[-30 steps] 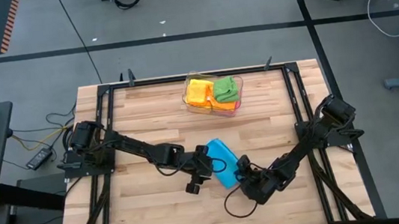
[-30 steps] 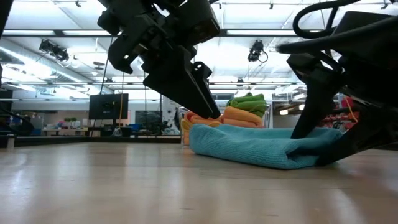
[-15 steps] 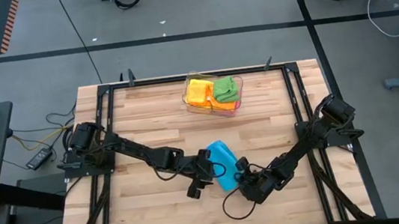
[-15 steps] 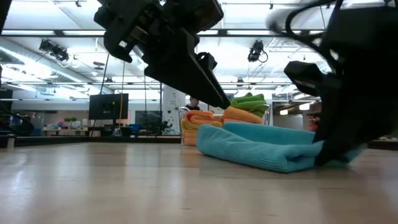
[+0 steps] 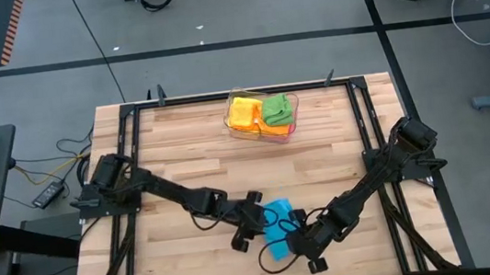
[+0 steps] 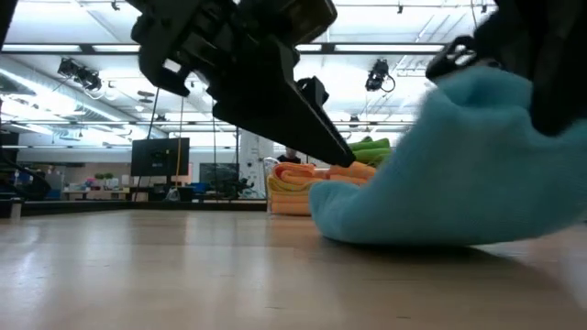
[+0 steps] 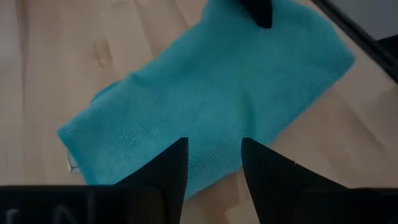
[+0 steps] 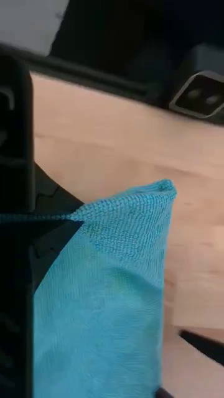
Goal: Fold microfiber towels
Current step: Fold the blue microfiber cloth
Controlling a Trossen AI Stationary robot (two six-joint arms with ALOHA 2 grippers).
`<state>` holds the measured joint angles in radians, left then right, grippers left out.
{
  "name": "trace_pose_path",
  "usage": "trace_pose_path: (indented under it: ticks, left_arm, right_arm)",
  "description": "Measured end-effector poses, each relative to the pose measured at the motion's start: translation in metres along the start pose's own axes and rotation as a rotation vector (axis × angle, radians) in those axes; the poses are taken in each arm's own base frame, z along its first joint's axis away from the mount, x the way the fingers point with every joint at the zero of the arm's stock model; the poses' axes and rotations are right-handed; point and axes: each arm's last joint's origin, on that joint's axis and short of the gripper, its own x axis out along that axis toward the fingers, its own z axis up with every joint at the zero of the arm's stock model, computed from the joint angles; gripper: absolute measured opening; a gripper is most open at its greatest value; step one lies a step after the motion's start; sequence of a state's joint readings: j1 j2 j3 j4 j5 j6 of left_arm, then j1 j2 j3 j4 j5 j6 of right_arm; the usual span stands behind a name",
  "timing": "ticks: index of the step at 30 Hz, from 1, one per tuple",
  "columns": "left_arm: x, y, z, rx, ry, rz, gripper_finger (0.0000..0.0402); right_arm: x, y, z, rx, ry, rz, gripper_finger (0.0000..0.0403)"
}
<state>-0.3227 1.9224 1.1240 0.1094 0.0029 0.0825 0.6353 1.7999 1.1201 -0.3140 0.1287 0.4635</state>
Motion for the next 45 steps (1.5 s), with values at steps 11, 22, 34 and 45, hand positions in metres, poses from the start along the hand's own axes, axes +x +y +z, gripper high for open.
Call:
trace_pose_path:
  ticks: [11,22,34,45]
  left_arm:
    - [0.034,-0.021,-0.02,0.012,-0.007,-0.034,0.014]
    - [0.021,-0.027,-0.014,0.03,0.019,-0.047,0.0115]
    - [0.006,-0.018,-0.008,0.073,0.067,0.109,0.0094]
    - [0.032,-0.032,-0.026,0.087,0.066,0.069,0.0089]
  right_arm:
    - [0.001,-0.014,0.007,0.101,-0.006,-0.023,0.0006]
    - [0.001,-0.017,0.009,0.118,0.016,0.024,0.0006]
    - [-0.008,-0.004,0.023,0.108,0.04,0.201,0.0006]
    - [-0.01,-0.012,0.032,0.124,0.045,0.239,0.0006]
